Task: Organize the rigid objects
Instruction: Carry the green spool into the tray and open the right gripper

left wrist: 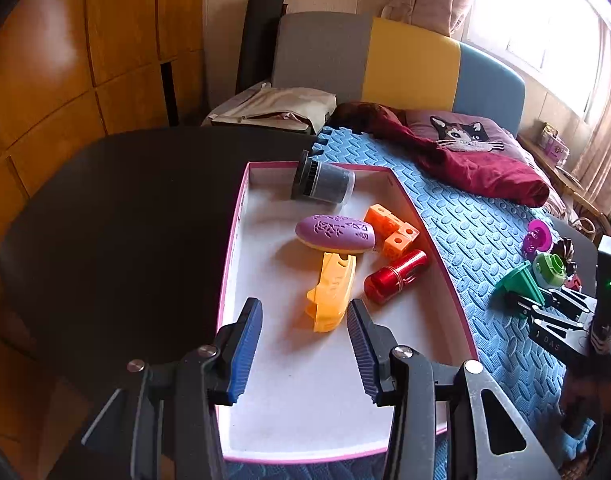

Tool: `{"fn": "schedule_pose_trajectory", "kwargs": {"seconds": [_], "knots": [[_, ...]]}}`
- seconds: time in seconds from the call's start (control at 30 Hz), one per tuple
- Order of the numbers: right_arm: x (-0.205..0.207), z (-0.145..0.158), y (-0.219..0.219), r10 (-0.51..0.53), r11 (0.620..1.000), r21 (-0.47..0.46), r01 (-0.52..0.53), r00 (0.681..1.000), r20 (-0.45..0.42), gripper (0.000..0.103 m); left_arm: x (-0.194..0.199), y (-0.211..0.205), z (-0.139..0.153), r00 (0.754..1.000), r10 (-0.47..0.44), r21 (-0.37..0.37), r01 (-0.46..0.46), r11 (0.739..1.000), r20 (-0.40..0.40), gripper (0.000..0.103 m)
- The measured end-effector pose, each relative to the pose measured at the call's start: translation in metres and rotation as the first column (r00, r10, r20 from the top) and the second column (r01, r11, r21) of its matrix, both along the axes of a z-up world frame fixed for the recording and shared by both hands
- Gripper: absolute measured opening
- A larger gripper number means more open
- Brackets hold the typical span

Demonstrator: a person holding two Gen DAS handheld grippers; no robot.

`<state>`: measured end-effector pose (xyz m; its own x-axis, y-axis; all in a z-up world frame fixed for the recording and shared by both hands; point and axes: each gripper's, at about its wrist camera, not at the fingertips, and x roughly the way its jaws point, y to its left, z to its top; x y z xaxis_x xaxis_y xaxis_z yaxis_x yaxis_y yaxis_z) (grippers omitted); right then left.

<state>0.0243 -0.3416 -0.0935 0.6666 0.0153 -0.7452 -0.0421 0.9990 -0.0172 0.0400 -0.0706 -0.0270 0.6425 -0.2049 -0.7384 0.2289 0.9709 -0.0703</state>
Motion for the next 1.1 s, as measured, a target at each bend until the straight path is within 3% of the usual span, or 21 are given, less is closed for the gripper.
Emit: {"fn": "schedule_pose_trajectory", "kwargs": {"seconds": [0.87,1.1], "knots": [[-0.002,0.0,0.01,-0.025,0.997,-0.069,0.026,1.0,0.005,0.029,-0.009,0.009,-0.009,1.0,0.007,0.03,-0.007,1.0,-0.002,0.045],[-0.004,0.001,0.005,-0.103,0.995,0.003,0.103,0.995,-0.006,0.03,-0.013,0.012,-0.011,1.0,0.005,0.032,-0.004,0.999,-0.008,0.045]]}}
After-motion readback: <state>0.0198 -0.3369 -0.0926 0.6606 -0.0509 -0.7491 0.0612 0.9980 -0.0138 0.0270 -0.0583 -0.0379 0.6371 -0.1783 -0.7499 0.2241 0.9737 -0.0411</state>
